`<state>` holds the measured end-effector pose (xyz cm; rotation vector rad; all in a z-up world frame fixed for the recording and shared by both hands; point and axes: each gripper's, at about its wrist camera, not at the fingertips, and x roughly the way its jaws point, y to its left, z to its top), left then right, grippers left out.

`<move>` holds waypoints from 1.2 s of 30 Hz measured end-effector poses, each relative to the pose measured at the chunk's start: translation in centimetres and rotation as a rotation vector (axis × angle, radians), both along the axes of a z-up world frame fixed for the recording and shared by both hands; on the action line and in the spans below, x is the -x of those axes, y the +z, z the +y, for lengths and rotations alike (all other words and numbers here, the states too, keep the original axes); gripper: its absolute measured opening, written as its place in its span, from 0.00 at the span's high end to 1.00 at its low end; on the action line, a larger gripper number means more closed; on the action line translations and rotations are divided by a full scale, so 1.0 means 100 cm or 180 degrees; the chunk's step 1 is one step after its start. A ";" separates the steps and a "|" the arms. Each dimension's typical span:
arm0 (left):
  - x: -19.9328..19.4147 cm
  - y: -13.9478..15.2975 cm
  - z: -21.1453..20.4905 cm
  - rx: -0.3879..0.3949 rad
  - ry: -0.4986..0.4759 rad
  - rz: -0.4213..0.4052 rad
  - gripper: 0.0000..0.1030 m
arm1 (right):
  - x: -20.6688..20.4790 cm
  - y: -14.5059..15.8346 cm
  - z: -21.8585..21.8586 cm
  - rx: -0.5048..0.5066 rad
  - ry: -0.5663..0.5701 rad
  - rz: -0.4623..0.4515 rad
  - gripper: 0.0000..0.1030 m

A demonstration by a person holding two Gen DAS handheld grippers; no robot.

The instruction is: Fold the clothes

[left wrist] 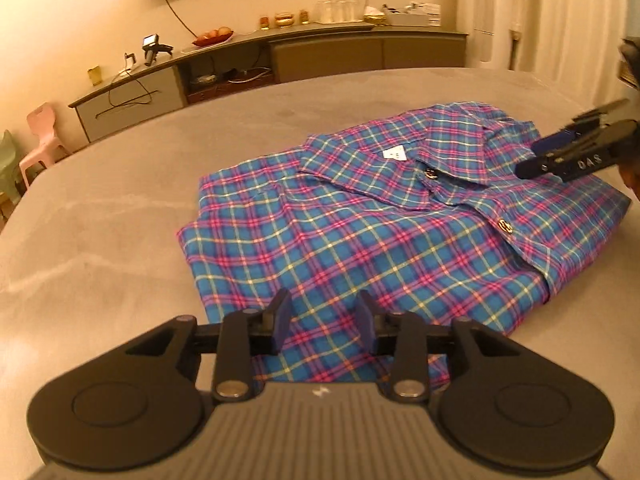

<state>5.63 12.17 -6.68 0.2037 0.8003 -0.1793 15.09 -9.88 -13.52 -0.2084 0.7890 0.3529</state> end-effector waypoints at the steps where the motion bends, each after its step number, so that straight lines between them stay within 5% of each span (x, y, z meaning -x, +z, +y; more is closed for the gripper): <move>1: -0.011 0.000 -0.001 -0.0014 0.0034 -0.0006 0.65 | -0.005 -0.001 0.000 -0.0009 -0.0031 -0.0056 0.42; 13: -0.042 0.006 -0.003 -0.0050 0.0283 0.0037 0.62 | -0.004 0.001 -0.032 -0.0138 -0.0297 -0.0047 0.41; 16: -0.035 0.011 0.003 -0.0137 0.0509 0.0012 0.70 | 0.001 0.008 -0.041 0.0027 -0.0537 -0.0113 0.42; 20: -0.017 0.028 0.001 0.0215 0.0464 -0.0060 0.70 | 0.041 0.034 -0.043 -0.0181 -0.0489 -0.0283 0.42; 23: -0.021 0.021 -0.014 0.0172 0.0350 0.0038 0.68 | 0.071 0.035 -0.019 -0.0424 -0.0174 -0.0108 0.43; 27: -0.028 0.007 -0.002 0.0390 0.0510 0.0148 0.63 | 0.091 0.004 -0.002 -0.0065 -0.0080 0.0080 0.43; 29: -0.026 0.007 0.003 0.0493 0.0586 0.0172 0.63 | 0.092 0.005 -0.012 -0.0170 -0.0173 0.0097 0.43; 36: -0.017 0.016 -0.004 0.0261 0.0675 0.0108 0.59 | 0.104 0.009 -0.032 -0.0335 -0.0482 0.0095 0.40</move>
